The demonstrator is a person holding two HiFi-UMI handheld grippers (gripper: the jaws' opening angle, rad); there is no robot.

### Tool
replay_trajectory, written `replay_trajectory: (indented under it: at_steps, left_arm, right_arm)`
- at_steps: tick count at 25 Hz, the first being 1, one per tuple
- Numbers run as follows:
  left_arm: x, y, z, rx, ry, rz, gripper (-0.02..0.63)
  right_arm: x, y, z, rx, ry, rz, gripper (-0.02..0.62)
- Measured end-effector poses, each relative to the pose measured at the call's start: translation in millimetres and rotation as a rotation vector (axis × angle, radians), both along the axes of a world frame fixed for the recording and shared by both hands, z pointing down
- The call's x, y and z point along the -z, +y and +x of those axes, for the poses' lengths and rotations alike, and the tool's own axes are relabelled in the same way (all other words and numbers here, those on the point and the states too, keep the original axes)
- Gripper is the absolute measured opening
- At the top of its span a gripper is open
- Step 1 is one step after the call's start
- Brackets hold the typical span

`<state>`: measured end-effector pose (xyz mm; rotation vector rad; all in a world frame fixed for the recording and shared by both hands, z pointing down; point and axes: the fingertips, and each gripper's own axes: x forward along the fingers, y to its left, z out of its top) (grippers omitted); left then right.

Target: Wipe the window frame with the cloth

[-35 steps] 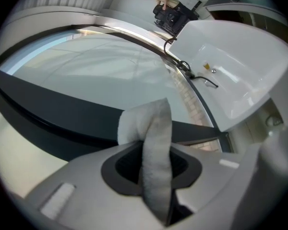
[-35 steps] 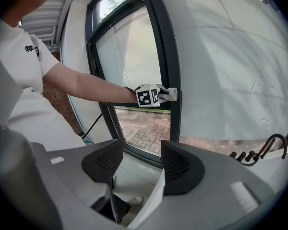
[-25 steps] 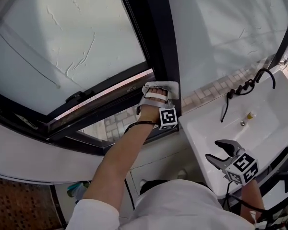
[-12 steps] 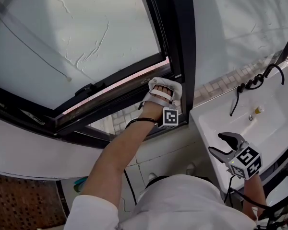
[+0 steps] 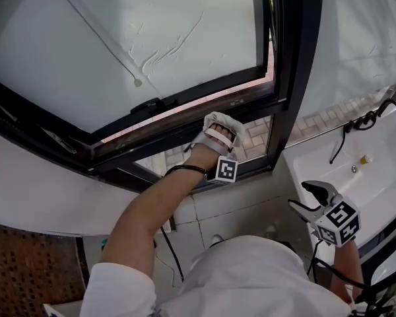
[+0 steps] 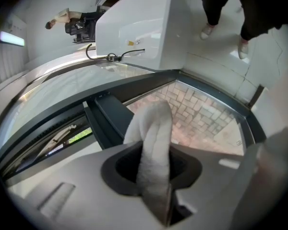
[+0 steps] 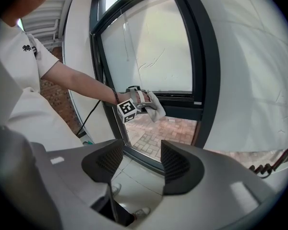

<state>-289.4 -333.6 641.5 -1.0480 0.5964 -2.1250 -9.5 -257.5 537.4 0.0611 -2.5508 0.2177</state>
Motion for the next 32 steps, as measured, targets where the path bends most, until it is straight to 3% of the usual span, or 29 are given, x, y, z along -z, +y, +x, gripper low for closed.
replay_trajectory:
  at_steps: [12, 22, 32]
  left_arm:
    - [-10.8, 128.9, -107.1, 0.033, -0.069, -0.048, 0.107]
    - [-3.8, 261.7, -208.2, 0.201, -0.086, -0.089, 0.107]
    - [-0.6, 375.6, -292.3, 0.367, -0.127, -0.164, 0.107]
  right_arm:
    - [11.4, 65.9, -83.1, 0.092, 0.011, 0.029, 0.249]
    - [13.1, 132.4, -152.3, 0.205, -0.005, 0.030, 0.249]
    - [18.2, 174.1, -183.1, 0.264, 0.020, 0.051, 0.249]
